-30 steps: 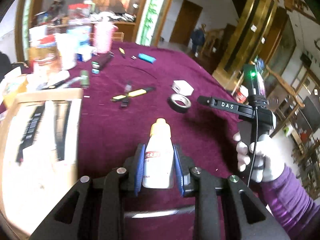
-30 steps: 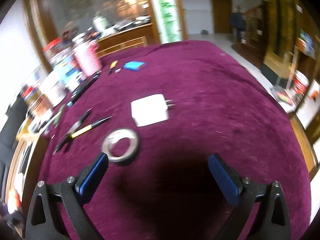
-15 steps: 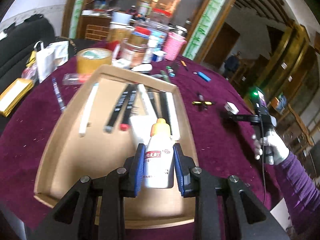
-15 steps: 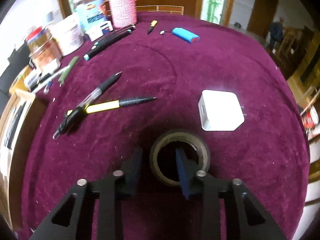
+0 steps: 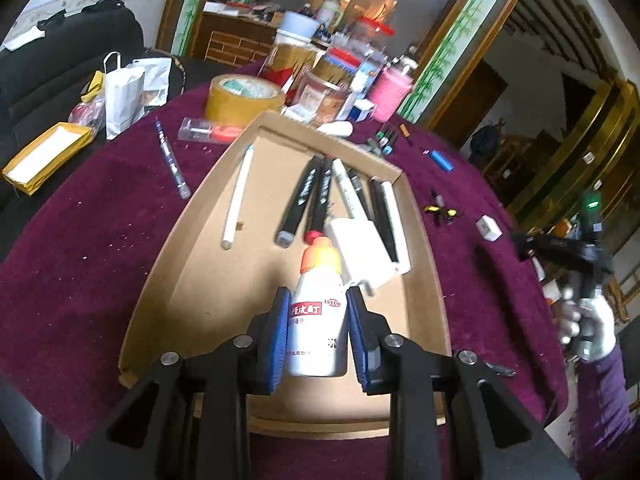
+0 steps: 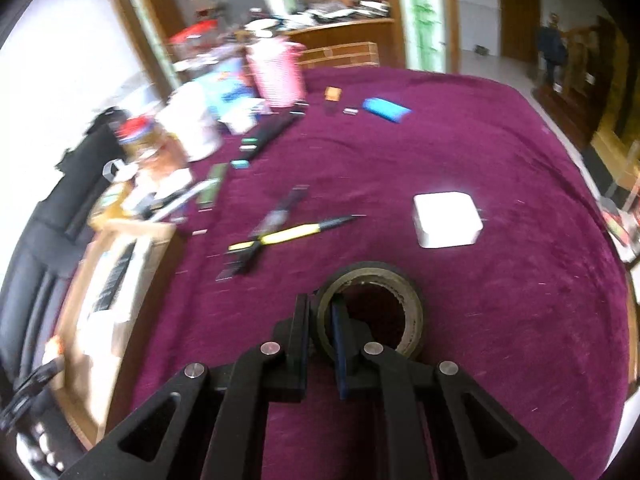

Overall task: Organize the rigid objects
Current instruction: 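Carry the glue bottle toward the tray with the left tool while the right tool grasps the black tape roll, then set the glue bottle in the tray with the left tool while the right tool carries the tape roll over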

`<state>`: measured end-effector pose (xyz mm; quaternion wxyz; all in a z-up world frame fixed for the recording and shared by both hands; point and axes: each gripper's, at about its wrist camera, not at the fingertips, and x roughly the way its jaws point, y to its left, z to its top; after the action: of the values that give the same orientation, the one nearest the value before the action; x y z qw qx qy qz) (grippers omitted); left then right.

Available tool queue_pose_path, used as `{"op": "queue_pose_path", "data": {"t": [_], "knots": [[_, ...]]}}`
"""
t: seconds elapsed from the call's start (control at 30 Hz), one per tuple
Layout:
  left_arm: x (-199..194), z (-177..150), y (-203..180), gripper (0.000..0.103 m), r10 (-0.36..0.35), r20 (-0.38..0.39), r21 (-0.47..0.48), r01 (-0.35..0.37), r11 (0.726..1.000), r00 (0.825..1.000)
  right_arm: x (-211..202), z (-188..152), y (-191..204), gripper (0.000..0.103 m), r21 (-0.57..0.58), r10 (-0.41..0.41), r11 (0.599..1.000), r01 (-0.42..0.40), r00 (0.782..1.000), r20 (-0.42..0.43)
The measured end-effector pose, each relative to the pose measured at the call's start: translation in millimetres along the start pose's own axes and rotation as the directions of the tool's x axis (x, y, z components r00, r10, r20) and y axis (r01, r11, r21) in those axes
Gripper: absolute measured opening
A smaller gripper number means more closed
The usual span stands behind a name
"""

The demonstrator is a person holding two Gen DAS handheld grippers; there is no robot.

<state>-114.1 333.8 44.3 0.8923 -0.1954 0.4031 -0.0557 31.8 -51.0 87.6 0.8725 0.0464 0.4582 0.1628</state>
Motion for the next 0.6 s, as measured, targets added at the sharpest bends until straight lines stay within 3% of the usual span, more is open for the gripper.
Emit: {"op": "queue_pose_path", "data": {"t": [0.17,0.33,0.6], "knots": [[11,14,3,0.027,0.068,-0.045,0.050,-0.066,0.997,0.997,-7,-13,70,0.011,-0.112,0.117,0.987,-0.118,0.993,-0.016],[20,47,-7,0.027,0.099,-0.043,0.126,-0.093,0.988,0.994,1,-32,132,0.011,-0.194,0.218,0.954,-0.229,0.973,-0.076],[83,108,2,0.027,0.129,-0.154,0.129,-0.110,0.986,0.980,31,-60,206,0.011,-0.276,0.287,0.903,-0.329,0.941,-0.182]]}}
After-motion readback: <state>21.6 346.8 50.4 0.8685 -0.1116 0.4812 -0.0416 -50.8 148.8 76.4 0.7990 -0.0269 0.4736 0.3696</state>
